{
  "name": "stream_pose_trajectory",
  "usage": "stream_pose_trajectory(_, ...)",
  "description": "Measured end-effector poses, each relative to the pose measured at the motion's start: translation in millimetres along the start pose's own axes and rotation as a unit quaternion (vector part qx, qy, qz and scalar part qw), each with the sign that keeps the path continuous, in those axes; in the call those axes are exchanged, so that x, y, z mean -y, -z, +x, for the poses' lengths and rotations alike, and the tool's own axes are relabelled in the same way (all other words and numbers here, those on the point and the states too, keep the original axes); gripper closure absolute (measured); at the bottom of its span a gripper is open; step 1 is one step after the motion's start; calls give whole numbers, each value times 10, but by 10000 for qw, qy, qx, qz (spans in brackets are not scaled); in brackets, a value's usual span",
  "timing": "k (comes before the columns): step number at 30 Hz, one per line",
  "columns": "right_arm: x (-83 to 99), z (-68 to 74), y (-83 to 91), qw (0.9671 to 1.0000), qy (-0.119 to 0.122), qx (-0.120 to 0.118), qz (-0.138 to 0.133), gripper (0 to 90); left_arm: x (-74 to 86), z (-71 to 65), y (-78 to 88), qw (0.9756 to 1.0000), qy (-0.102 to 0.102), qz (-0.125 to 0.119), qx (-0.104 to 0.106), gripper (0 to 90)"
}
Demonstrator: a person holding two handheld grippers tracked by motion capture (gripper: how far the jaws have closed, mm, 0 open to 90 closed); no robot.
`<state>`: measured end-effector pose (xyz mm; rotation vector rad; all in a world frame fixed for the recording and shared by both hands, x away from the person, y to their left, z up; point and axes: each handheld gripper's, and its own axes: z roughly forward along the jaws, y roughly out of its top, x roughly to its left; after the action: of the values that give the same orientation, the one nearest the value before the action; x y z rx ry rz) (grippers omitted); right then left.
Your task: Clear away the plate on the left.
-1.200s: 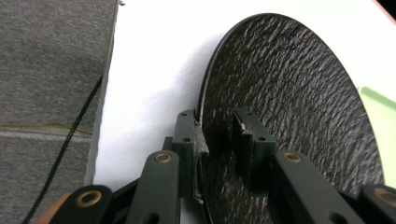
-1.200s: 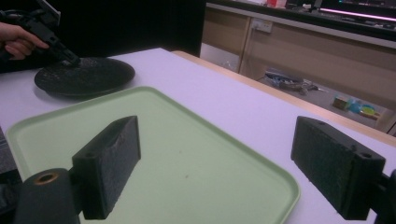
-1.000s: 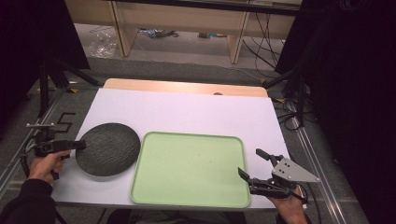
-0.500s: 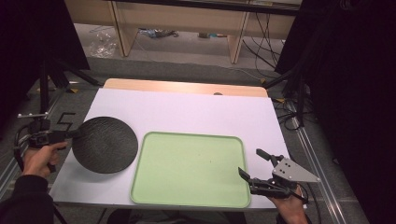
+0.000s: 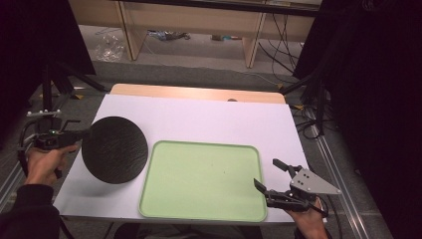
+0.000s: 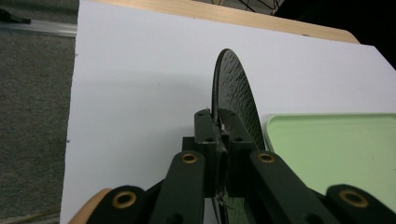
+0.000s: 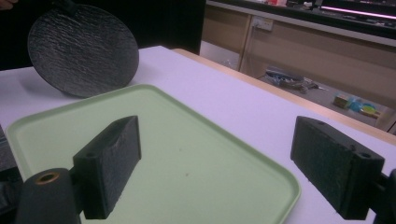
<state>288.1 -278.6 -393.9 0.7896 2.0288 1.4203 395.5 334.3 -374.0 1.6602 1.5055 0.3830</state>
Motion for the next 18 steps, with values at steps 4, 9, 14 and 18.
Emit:
stream_pose_trajectory(4,0,-4,-10,9999,71,71,-92,170,-31,-154,38,9997,-230,-10,-73,867)
stream_pose_trajectory(9,-2,2,-16,9999,68,69,-85,171,-80,-428,61,9971,-743,-25,-174,861)
stream_pose_trajectory(14,-1,2,-19,9999,77,74,-78,172,-72,-632,2,9922,-1214,265,-48,805)
stream_pose_trajectory(18,-3,2,-11,9999,85,61,-98,178,-67,-776,-61,9880,-1483,405,-133,781)
